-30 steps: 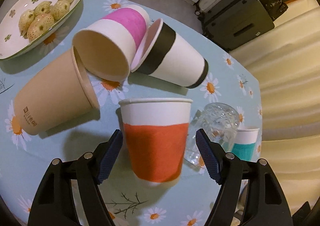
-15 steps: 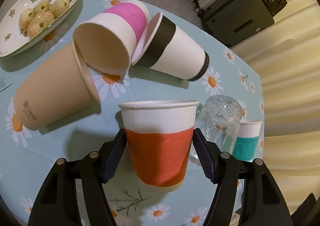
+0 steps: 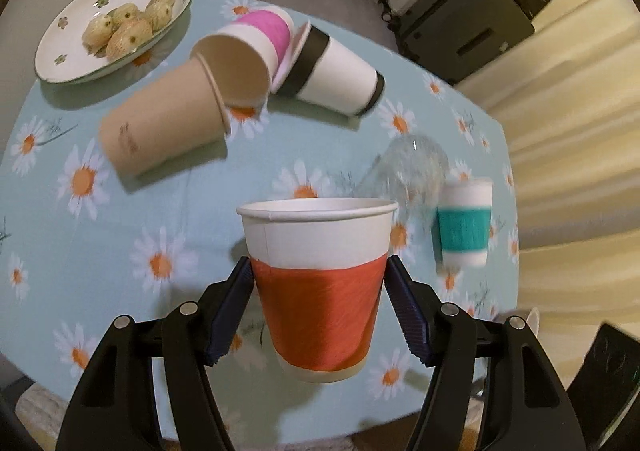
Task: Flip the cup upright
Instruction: 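Lift the orange-banded cup with the left gripper while the right gripper approaches it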
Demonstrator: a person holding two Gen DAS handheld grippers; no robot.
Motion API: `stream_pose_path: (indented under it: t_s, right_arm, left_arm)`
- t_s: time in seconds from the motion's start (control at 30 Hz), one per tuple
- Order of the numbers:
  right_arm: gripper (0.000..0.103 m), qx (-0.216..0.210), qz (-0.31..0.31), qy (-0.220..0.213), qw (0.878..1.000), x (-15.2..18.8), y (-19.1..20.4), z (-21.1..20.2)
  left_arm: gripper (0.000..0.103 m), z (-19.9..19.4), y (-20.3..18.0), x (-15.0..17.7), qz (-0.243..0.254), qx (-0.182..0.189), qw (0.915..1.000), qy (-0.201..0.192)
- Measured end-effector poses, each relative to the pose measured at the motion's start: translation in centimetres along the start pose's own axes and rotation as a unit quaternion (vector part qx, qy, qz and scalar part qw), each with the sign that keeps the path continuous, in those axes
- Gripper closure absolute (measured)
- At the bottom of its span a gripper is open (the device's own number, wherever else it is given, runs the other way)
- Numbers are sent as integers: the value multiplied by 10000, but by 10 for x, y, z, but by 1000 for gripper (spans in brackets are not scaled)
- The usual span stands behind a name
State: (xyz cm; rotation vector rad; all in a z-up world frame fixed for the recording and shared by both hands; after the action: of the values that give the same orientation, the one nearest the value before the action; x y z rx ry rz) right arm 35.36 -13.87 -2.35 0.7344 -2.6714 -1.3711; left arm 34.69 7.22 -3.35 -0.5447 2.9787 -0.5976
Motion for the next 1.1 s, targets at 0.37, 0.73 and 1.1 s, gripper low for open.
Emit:
stream_pose_path:
  t_s: [0.37,0.73,1.1]
  right_arm:
    - [10,-758,861,-278,9930,9,-34,-36]
    - [10,-842,1271,-262,9880,11,-51,-34]
    - [10,-964,1452,-165,9846,11,-59,-31]
  left_arm:
    - [38,41,-27,57,179,-352,9983,417]
    - [38,73,-51,83,469,-821,9940,553]
    - [19,70,-45,78,302,-997,9934,475]
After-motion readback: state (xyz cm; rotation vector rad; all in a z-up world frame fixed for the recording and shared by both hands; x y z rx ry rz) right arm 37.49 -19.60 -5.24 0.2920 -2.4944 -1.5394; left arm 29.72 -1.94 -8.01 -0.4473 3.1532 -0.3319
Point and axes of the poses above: each gripper's, at about its wrist camera, not at the fingertips, and z roughly the way its jaws point, y to its left, x to its underside, the point moved 2 cm from there along z, roughly the way its jaws point, and after that the axes turned 14 degrees about y, right-handed, at the moved point
